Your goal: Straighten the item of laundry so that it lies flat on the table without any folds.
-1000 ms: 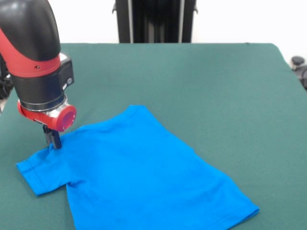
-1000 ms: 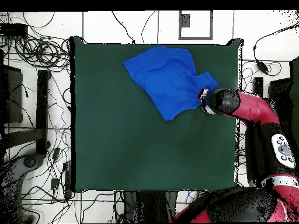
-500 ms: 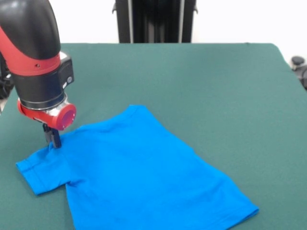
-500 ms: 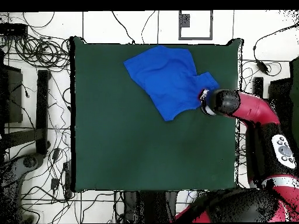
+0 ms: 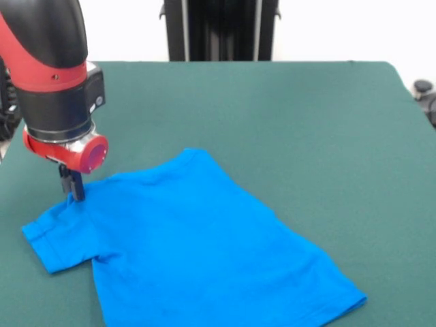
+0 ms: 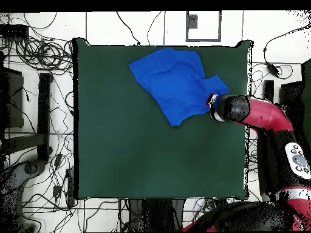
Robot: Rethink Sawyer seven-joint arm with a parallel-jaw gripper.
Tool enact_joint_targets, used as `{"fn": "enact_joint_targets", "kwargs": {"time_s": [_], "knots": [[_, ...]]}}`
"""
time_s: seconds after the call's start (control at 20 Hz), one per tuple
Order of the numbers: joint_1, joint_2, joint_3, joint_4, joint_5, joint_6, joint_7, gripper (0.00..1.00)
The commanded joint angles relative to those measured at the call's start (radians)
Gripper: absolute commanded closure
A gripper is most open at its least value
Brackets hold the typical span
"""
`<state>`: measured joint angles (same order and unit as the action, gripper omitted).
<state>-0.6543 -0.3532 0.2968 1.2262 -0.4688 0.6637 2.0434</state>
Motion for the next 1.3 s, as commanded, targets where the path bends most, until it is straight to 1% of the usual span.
{"fn": "enact_joint_targets", "kwargs": {"time_s": [0.05,0.25,0.9,1.3], "knots": [[0.049,-0.091,-0.024,0.164,-0.021,-0.024,0.01,1.0],[0.042,-0.102,-0.02,0.184,-0.018,-0.031,0.012,1.0],[0.029,-0.06,-0.008,0.174,-0.028,-0.078,0.008,1.0],[0.029,-0.045,-0.009,0.163,-0.028,-0.086,0.006,1.0]]}}
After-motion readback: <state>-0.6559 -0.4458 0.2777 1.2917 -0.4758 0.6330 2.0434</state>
